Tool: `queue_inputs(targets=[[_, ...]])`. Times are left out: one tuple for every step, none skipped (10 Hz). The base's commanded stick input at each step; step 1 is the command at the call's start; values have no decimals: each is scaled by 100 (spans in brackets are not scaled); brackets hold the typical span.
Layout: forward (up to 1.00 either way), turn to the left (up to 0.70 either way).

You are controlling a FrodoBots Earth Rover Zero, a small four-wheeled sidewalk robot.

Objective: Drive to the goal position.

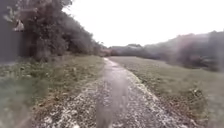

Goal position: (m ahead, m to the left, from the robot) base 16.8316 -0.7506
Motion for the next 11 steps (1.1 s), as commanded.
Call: queue_inputs(targets=[[70,0],[70,0],[70,0],[70,0],[70,0],[70,0],[70,0],[70,0],[70,0],[70,0],[70,-6]])
